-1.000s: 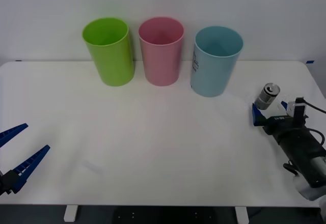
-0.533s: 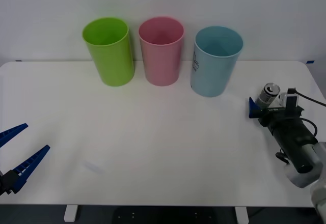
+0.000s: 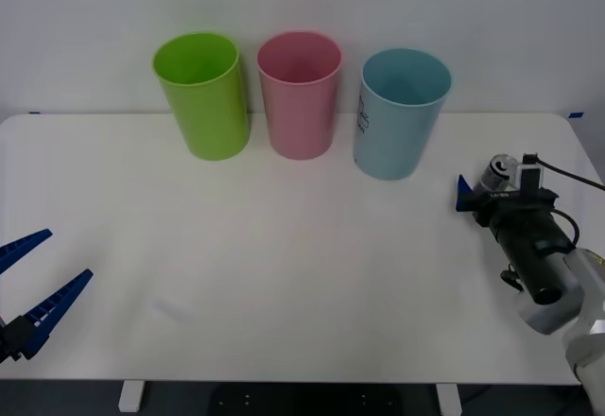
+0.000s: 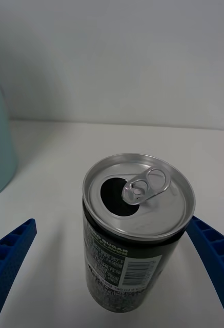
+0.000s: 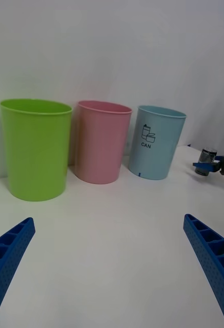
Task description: Grasp the object on the table and drop it into the matching bin: aluminum can to the light blue bin, PET bottle to the pink bin.
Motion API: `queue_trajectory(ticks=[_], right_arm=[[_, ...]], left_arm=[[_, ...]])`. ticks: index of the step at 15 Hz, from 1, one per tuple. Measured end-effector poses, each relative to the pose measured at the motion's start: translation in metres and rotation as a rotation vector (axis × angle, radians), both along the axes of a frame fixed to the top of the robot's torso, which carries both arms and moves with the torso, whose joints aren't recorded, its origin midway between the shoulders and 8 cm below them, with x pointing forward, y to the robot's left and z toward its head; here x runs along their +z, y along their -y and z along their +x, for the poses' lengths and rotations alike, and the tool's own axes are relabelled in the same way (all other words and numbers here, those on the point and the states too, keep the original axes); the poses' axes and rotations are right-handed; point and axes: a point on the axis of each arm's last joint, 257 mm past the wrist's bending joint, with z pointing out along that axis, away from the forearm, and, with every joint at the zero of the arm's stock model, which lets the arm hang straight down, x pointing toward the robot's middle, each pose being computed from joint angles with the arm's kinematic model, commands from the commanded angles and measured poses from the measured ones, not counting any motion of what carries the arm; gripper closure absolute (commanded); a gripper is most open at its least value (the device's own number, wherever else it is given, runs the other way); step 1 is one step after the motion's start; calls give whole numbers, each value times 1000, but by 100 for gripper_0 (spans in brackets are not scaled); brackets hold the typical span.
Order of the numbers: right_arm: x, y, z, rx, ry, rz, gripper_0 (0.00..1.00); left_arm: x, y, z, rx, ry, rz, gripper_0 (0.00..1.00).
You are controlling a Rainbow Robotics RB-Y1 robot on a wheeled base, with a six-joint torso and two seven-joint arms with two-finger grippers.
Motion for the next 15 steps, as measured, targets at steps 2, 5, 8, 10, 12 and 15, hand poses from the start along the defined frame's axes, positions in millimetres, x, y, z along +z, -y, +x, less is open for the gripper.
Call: queue_trajectory(ticks=[2, 5, 8, 10, 12, 15], right_arm=[[0, 0, 1, -3, -2, -3, 11], [1, -1, 1, 0, -2, -14, 100], [1, -2, 2, 2, -1, -16, 100], [1, -2, 2, 3, 0, -16, 100], [2, -3, 2, 6, 1, -13, 100], [5, -7, 2, 24, 11, -4, 100]], left_arm=[[0, 0, 0, 0, 0, 0, 0], [0, 0, 0, 0, 0, 0, 0], [0, 0, 0, 0, 0, 0, 0], [0, 0, 0, 0, 0, 0, 0], [0, 0, 0, 0, 0, 0, 0], [0, 0, 0, 0, 0, 0, 0]])
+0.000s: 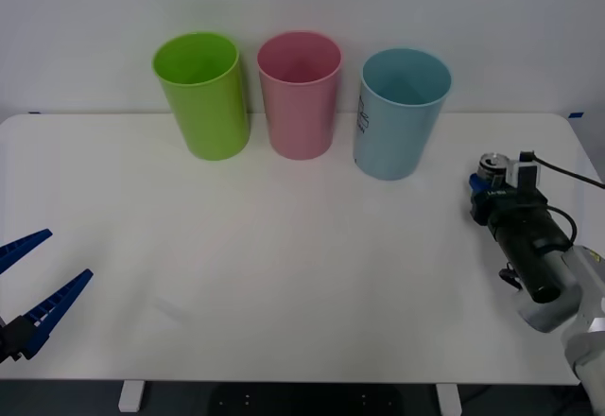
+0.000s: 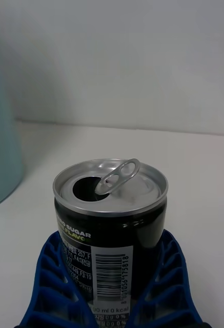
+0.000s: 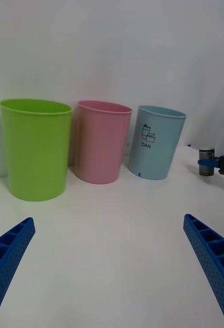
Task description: Grasp the object on the table and drop it into the matching bin: aluminum can to the light blue bin, PET bottle to the pink bin.
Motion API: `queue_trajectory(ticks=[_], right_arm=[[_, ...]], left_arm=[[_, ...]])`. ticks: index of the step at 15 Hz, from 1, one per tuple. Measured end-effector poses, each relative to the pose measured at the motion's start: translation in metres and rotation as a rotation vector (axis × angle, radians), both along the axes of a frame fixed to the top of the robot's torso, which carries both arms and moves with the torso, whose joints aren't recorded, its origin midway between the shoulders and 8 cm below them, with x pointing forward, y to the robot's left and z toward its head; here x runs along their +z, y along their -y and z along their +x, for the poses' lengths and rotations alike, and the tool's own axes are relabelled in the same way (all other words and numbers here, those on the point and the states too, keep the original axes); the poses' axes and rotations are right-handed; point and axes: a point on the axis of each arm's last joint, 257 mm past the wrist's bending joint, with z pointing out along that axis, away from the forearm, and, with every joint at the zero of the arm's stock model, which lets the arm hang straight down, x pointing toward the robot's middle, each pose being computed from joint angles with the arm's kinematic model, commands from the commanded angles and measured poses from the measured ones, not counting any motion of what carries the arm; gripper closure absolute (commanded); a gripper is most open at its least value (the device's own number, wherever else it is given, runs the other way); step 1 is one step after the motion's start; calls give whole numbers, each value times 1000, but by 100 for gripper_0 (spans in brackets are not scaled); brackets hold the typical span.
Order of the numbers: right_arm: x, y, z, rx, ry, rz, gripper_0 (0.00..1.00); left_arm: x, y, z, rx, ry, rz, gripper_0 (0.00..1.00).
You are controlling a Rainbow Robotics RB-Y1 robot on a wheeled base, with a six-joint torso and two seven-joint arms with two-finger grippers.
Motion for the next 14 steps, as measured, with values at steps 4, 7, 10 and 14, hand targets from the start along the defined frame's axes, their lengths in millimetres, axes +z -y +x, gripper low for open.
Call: queue_trajectory(ticks=[4, 7, 10, 14], right_arm=[[8, 2, 0, 22, 21, 16, 100], [17, 1, -1, 49, 48, 36, 100], [34, -1, -4, 67, 85, 54, 100], [62, -13, -13, 122, 135, 139, 100]], left_arm=[[0, 0, 0, 0, 0, 0, 0], [0, 0, 0, 0, 0, 0, 0], [0, 0, 0, 0, 0, 0, 0], [0, 0, 0, 0, 0, 0, 0]])
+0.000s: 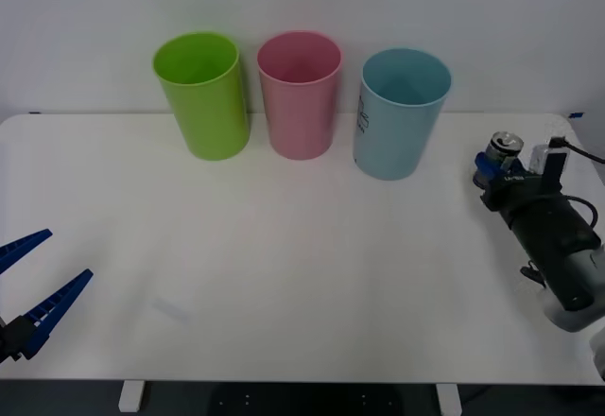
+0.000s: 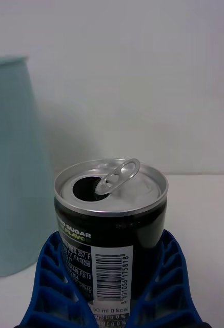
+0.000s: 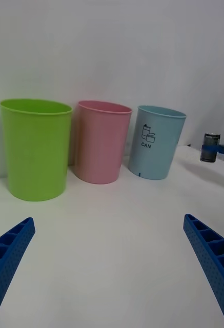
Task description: Grasp the object on the table and drop it into the matching bin: aluminum can to the light blue bin, PET bottle to the pink bin.
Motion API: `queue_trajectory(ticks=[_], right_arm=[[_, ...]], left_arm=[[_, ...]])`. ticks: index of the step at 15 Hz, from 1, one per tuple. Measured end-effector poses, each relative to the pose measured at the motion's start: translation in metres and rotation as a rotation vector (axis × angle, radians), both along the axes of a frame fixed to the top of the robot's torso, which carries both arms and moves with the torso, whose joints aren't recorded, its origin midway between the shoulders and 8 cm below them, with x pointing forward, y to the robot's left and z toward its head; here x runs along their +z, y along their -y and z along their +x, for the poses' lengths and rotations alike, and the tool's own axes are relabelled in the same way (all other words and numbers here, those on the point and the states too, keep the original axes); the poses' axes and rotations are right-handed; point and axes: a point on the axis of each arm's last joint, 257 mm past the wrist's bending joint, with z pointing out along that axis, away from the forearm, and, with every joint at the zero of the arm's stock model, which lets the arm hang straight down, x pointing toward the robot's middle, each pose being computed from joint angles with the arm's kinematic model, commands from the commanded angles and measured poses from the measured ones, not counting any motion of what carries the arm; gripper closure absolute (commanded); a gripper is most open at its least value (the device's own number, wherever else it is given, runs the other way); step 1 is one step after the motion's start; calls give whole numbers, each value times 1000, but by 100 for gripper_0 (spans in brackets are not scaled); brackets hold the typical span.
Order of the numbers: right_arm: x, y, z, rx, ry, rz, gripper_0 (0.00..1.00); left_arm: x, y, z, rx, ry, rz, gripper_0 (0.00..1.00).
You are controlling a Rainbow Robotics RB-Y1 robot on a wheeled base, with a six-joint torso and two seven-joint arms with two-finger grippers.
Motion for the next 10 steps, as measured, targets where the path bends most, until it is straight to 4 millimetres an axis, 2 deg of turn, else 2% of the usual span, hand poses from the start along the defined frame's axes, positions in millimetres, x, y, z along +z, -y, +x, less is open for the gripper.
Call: queue_trajectory(ticks=[6, 10], right_arm=[[66, -25, -9, 138, 90, 121, 100], [119, -40, -17, 240, 146, 184, 100]], left_arm=[[0, 0, 0, 0, 0, 0, 0], [0, 0, 0, 0, 0, 0, 0]])
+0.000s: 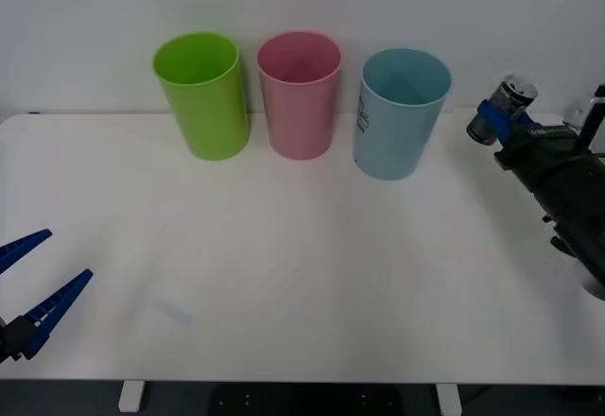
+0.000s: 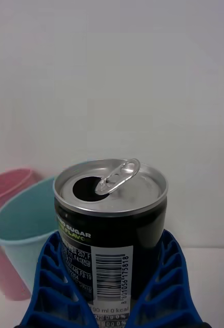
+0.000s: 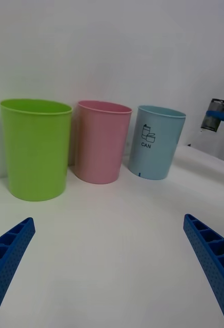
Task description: Grasp the object on the table and drop it into the matching bin: aluminum can to the light blue bin, PET bottle to the pink bin.
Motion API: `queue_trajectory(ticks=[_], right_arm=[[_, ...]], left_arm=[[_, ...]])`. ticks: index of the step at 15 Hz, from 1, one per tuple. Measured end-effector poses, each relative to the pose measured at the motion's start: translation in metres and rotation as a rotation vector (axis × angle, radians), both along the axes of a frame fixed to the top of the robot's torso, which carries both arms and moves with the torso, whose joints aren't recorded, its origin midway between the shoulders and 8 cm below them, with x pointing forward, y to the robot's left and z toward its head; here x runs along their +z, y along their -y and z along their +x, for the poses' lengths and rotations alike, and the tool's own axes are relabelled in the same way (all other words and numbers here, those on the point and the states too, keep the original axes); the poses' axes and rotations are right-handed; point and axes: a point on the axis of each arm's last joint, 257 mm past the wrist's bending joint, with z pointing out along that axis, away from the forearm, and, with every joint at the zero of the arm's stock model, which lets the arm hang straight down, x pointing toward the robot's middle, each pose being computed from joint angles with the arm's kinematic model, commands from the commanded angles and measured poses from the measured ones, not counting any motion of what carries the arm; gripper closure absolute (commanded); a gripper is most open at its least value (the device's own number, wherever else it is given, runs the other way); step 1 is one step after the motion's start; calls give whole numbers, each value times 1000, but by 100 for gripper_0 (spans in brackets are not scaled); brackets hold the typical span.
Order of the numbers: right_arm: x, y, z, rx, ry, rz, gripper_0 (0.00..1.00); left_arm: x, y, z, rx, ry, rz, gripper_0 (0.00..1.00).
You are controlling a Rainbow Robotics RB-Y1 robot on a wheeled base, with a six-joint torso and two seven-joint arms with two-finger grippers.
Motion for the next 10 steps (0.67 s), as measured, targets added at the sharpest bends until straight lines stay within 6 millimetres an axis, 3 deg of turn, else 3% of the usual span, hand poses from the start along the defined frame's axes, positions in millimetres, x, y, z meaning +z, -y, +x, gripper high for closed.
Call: queue_trajectory(ticks=[5, 8, 10], right_arm=[[61, -9, -12, 79, 65, -11, 100], [89, -19, -11, 116, 101, -41, 100], [98, -27, -5, 120, 117, -83, 100]], left_arm=[[0, 0, 0, 0, 0, 0, 0], [0, 0, 0, 0, 0, 0, 0], [0, 0, 0, 0, 0, 0, 0]])
